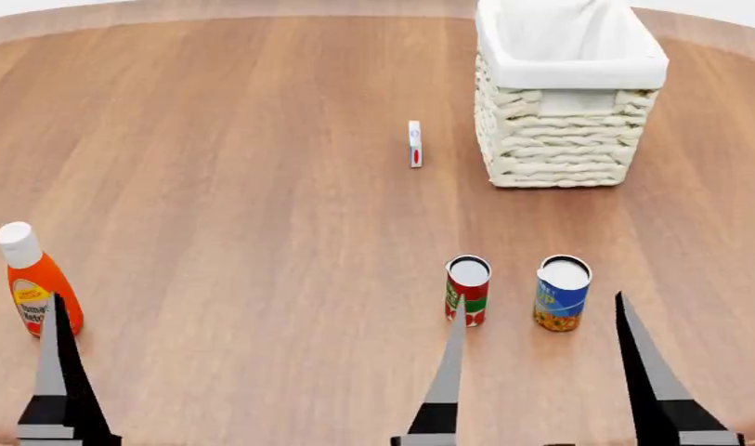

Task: Pick up the alphabet soup and the cream cheese box, and put them in the basket.

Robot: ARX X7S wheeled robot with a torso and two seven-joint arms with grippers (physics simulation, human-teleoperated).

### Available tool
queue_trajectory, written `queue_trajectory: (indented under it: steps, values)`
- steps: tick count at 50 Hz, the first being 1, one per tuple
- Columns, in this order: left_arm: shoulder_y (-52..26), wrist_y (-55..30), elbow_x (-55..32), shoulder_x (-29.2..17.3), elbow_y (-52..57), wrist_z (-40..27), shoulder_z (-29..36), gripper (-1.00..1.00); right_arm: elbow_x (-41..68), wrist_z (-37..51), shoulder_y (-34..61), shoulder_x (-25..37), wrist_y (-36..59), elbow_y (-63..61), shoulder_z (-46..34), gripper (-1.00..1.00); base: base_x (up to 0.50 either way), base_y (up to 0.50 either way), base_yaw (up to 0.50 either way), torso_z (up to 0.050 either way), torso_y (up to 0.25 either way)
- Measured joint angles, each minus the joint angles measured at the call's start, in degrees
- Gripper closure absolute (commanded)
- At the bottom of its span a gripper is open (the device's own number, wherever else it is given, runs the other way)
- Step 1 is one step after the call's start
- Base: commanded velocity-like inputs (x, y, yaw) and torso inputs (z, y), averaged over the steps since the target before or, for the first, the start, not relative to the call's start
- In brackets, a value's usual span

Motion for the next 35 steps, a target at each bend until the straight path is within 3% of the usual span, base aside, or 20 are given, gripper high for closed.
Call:
queue_trajectory:
  steps: [14,35]
  values:
    - [0.0,-2.6,-0.4,-1.5,10.8,-1.6,0.2,-1.00,1.7,0.5,-0.6,1.7,0.9,-9.3,0.1,-1.00,0.00,0.00,0.00,0.000,0.000]
    - [-0.8,-2.0,-1.0,-2.7,10.1,-3.2,1.3,-1.00,1.6,1.5,0.2,2.9,3.0,-10.4,-1.4,-1.00,0.08,0.00,0.00,0.000,0.000]
